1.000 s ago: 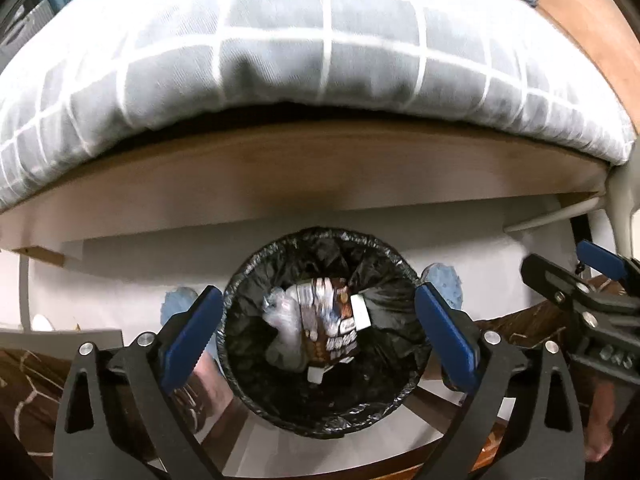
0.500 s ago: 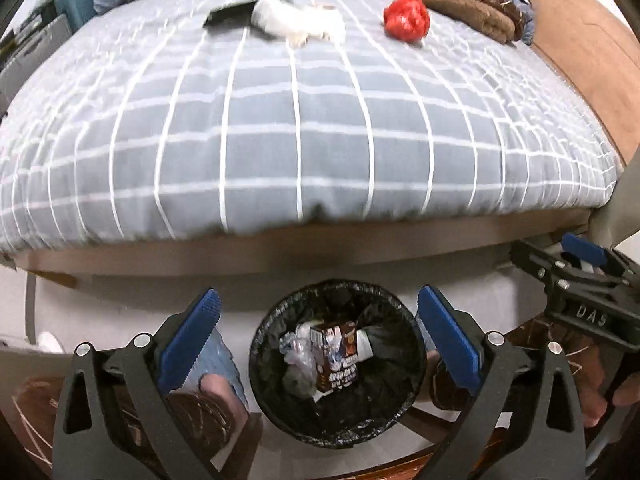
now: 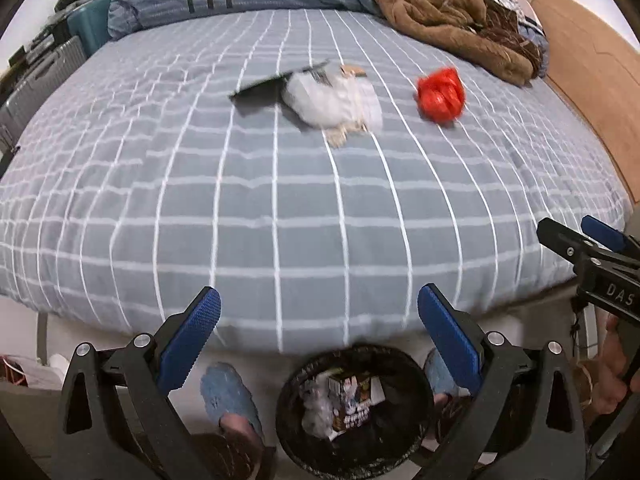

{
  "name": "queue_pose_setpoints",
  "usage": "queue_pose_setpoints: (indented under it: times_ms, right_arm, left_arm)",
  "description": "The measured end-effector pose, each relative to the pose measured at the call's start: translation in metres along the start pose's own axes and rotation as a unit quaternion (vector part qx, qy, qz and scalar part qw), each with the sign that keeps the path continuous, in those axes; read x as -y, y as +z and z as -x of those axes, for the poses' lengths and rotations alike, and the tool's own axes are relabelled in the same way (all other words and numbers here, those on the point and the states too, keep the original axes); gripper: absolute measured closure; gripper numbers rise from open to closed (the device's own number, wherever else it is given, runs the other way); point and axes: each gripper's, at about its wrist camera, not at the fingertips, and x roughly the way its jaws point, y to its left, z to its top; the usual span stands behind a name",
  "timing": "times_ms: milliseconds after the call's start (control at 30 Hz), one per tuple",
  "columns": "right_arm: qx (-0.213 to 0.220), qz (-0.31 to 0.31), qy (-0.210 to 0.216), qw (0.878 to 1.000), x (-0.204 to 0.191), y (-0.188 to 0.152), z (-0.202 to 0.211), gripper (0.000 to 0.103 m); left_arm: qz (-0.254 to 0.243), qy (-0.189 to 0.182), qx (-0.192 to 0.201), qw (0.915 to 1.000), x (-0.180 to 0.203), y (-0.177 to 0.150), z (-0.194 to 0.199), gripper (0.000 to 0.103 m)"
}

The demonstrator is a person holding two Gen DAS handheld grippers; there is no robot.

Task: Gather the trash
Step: 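Move both tools back over the remaining trash on the bed, then grasp the black printed strip with the left tool while the right tool grasps the red plastic bag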

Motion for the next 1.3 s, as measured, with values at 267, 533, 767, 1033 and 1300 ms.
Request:
queue_pose_setpoints:
  times_ms: [267,533,767,1033,1300]
  right_arm:
    - [0.028,0.016,-0.004,0.999,-0.009,0.052,-0.013,0.007]
    - [0.042,0.015,-0.001,0.999,-0.012,0.090,-0.039,0.007]
    - [0.051,0.023,0.000,0.998,-0.015,0.117,-0.063,0.008]
    - [0.039,0.021,0.011,0.999,-0.017,0.135,-0.092,0.016]
    - [0.015,0.013,0.009,1.000,-0.011,0.144,-0.121,0.026]
  left_arm:
    - [0.013,0.010,0.024,0.9996,-0.021,0.054,-0.012,0.006]
    - [0.042,0.013,0.042,0.9982,-0.048,0.106,-0.035,0.007]
    - [0.007,0.028,0.044,0.9986,-0.062,0.139,-0.066,0.016]
    - [-0.053,0.039,0.020,0.9976,-0.064,0.162,-0.104,0.033]
    - [-0.064,0.033,-0.004,0.9974,-0.072,0.174,-0.133,0.062]
